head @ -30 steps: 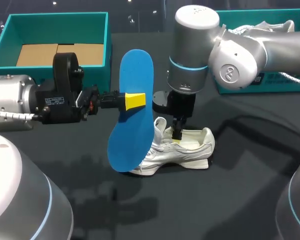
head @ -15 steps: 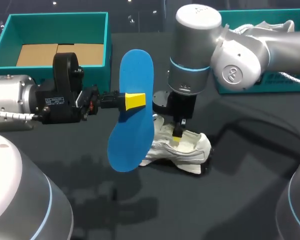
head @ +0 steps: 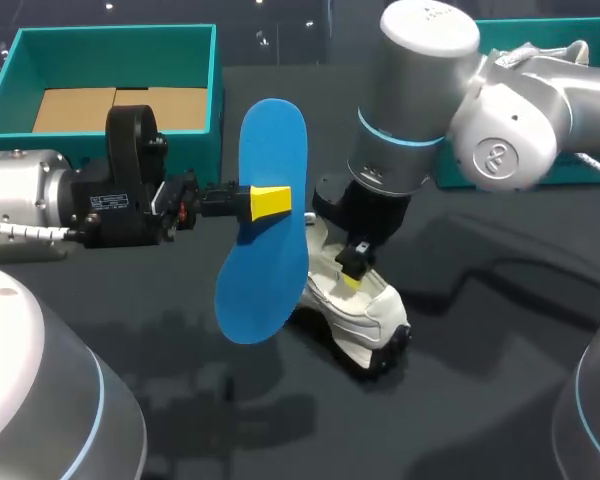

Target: Take the shoe out of the shoebox, open the shoe tongue, remove and reinsert the insole, then place the shoe into the shoebox

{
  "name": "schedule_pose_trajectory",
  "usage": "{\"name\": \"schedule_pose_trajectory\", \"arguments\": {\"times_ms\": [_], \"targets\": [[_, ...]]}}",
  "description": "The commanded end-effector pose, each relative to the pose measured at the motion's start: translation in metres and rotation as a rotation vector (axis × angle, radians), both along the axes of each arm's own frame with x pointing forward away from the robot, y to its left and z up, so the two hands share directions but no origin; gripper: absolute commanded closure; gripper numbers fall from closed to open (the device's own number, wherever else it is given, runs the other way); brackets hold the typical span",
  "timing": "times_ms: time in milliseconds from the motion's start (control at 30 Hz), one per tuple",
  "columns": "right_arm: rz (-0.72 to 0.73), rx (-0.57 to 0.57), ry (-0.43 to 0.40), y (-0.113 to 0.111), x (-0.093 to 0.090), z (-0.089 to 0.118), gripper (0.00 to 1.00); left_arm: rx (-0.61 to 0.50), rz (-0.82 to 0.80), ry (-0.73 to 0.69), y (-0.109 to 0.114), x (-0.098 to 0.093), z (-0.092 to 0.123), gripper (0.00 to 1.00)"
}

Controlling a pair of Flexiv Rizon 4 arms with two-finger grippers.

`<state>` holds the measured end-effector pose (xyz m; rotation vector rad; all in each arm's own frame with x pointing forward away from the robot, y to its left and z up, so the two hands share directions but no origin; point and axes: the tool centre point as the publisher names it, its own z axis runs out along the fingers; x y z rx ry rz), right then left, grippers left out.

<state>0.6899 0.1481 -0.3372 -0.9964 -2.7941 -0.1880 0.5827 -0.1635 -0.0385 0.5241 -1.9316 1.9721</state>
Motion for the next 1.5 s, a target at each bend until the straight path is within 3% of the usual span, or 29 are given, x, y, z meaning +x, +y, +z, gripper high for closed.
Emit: {"name": "schedule_pose_trajectory", "arguments": {"times_ms": [33,400,600,833,1500], "targets": [[-0.257,0.039,-0.105,0.003,-0.019,0.009,1.0,-0.002,0.002,-0.001,-0.001,0.0,-0.001,1.0],[-0.257,0.039,-0.105,0.003,-0.019,0.009,1.0,-0.002,0.002,-0.001,-0.001,0.0,-0.001,1.0],[-0.403,0.089,-0.136,0.012,-0.017,0.003,1.0,-0.002,0.002,-0.001,-0.001,0.0,-0.001,1.0],[-0.53,0.1,-0.125,0.02,-0.01,-0.008,1.0,-0.002,0.002,-0.001,-0.001,0.0,-0.001,1.0],[-0.66,0.142,-0.062,0.011,0.008,-0.045,1.0,-0.002,0.002,-0.001,-0.001,0.0,-0.001,1.0]]}}
